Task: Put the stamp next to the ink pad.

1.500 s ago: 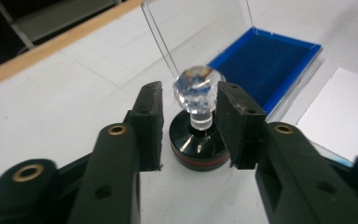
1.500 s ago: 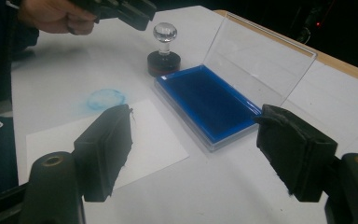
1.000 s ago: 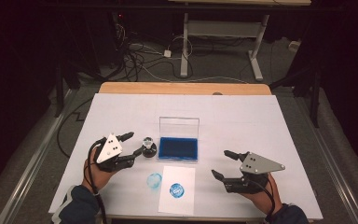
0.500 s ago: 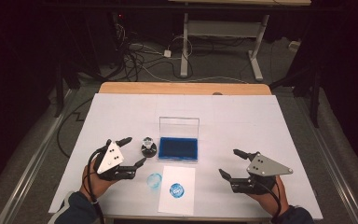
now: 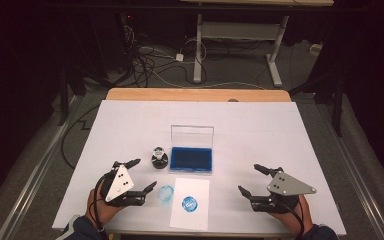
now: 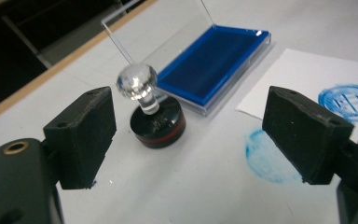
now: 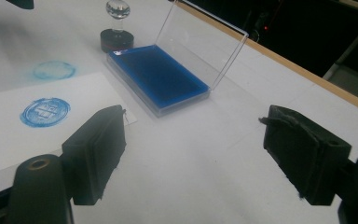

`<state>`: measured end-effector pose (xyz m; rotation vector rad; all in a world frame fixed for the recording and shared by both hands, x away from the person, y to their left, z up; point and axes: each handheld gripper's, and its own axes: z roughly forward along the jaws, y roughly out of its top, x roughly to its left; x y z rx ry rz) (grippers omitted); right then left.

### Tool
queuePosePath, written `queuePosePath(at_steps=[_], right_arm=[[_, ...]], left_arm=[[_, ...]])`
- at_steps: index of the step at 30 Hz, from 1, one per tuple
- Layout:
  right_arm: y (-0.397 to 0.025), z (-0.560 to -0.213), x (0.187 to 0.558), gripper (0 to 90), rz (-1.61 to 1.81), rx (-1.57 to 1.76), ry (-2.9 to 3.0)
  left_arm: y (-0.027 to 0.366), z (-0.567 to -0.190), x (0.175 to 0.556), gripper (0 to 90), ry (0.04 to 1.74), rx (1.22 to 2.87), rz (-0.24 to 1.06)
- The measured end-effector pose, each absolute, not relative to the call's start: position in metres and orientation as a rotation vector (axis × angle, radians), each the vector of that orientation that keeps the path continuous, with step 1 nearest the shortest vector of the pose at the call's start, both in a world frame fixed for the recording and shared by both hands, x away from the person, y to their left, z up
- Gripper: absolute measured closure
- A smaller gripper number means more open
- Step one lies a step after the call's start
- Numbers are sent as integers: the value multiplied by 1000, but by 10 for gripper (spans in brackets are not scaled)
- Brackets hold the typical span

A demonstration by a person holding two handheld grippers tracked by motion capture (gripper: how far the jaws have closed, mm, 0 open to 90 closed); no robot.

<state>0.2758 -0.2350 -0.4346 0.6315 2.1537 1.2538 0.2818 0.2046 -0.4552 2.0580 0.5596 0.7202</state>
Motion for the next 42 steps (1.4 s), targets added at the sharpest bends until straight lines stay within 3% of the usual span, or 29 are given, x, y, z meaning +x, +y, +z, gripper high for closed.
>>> queuePosePath(at_steps=[14,42], right_arm=[[-231,-452,262,202,1225,628,2200],[-226,-447,262,207,1218,585,2187]], left_arm=[[218,-472,267,165,605,2133,676],[222,-471,269,168,621,2126,667]])
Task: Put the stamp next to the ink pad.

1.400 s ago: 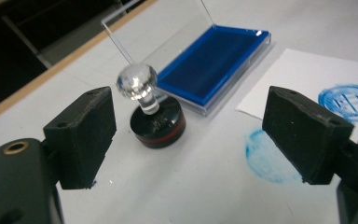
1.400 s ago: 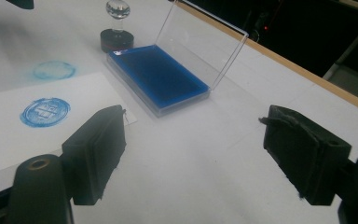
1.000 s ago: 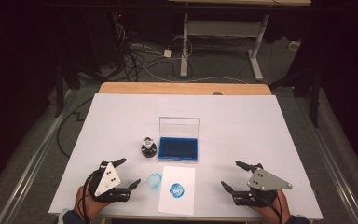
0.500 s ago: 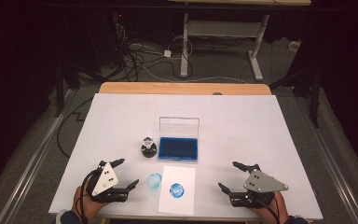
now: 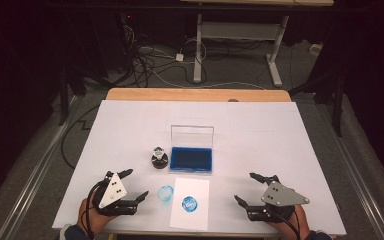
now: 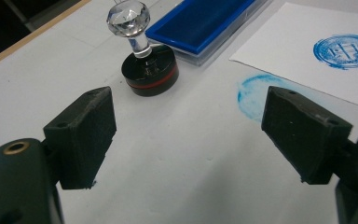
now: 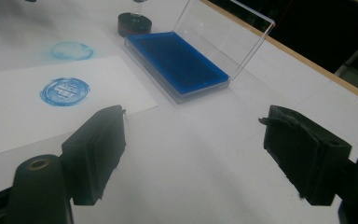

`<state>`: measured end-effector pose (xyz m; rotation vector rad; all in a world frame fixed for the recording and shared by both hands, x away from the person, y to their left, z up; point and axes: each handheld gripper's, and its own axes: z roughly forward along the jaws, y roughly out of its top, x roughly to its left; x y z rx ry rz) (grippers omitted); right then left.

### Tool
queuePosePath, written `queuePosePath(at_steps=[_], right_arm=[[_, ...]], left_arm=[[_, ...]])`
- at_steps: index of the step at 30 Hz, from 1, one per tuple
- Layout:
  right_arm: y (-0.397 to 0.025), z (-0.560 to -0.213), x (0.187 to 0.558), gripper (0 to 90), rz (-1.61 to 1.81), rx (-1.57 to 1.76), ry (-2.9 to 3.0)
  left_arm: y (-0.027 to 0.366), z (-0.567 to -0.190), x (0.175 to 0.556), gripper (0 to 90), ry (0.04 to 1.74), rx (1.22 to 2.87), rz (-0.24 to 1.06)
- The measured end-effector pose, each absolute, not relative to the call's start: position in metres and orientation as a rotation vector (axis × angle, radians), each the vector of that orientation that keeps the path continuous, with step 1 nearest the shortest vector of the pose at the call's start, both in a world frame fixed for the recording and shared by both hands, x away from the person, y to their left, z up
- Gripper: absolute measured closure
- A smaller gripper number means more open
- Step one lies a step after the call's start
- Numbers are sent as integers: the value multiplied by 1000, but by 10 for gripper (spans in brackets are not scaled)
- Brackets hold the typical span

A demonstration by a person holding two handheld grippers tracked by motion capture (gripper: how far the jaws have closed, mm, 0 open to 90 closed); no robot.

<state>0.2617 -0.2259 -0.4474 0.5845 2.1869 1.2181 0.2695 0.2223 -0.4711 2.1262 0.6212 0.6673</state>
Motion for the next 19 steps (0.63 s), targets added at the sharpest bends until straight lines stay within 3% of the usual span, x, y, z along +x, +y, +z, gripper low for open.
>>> queuePosePath(at_steps=[19], right_arm=[[-229,-449,266,207,1214,602,2187]], left_arm=[[222,-472,274,166,635,2127,651]])
